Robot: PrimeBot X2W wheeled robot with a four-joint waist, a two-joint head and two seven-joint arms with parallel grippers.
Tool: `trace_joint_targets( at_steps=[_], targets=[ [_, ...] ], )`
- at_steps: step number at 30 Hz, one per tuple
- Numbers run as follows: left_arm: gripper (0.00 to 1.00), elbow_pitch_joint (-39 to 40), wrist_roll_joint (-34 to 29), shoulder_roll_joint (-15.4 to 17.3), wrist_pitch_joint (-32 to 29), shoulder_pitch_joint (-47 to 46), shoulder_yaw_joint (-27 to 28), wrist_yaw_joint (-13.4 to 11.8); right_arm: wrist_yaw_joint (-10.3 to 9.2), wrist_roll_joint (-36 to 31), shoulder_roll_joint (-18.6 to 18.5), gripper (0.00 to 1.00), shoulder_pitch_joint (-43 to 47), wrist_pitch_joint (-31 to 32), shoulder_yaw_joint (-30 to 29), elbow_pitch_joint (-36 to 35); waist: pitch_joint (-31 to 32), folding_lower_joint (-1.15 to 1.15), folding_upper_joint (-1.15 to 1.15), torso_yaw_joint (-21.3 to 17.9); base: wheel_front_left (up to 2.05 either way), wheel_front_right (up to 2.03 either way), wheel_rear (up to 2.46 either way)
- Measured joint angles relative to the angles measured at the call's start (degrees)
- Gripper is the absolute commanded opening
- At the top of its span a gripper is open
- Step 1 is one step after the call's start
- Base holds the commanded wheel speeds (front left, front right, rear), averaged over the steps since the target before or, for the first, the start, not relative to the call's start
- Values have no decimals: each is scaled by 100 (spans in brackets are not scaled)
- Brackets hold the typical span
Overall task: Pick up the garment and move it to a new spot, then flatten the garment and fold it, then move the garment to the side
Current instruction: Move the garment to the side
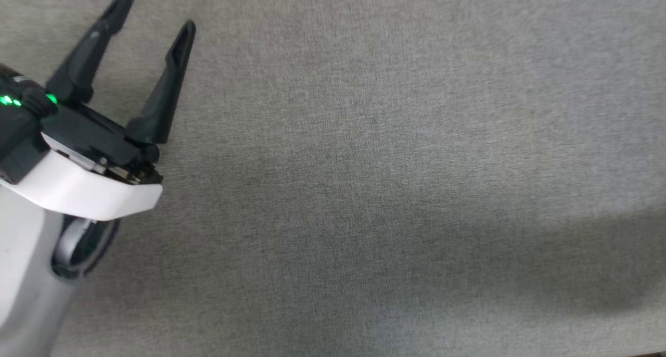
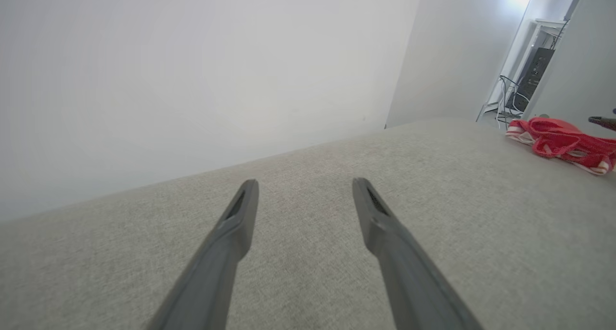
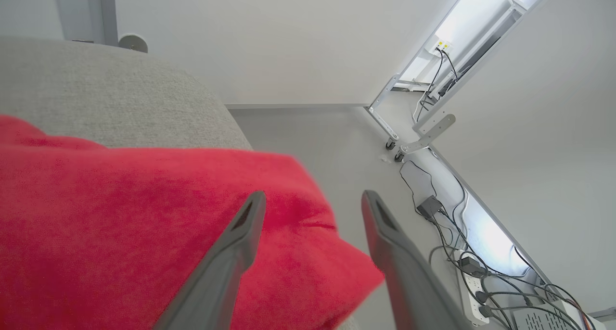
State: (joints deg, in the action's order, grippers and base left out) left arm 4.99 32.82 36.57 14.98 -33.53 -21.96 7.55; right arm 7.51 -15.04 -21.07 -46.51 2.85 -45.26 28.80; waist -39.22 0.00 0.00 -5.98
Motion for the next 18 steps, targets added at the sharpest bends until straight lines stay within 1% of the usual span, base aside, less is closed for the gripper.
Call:
trace_joint_targets(
  at_steps=[3,6,8,12,16,17,18],
  targets=[
    [100,-96,-1,-199,0,233,89,0,0,-27,31,100,136,-93,230,109,239,0,0,22,0,0,0],
    [100,-178,-2,-476,0,537,223,0,0,47,113,100,409,-191,603,188,538,0,0,57,0,0,0],
    [100,-275,-5,-647,0,817,321,0,0,102,125,100,623,-255,956,244,770,0,0,88,0,0,0],
    [100,-552,-140,-934,0,1385,485,0,0,410,145,100,1124,-447,1667,383,1280,0,0,169,0,0,0],
    [100,-833,-148,-1207,0,1958,712,0,0,891,312,100,1552,-709,2319,409,1803,0,0,272,0,0,0],
    [100,-833,-148,-1207,0,1958,712,0,0,891,312,100,1552,-709,2319,409,1803,0,0,272,0,0,0],
    [100,-890,-152,-1276,0,2102,754,0,-1,981,365,100,1675,-784,2497,408,1932,0,0,301,0,0,0]
  ],
)
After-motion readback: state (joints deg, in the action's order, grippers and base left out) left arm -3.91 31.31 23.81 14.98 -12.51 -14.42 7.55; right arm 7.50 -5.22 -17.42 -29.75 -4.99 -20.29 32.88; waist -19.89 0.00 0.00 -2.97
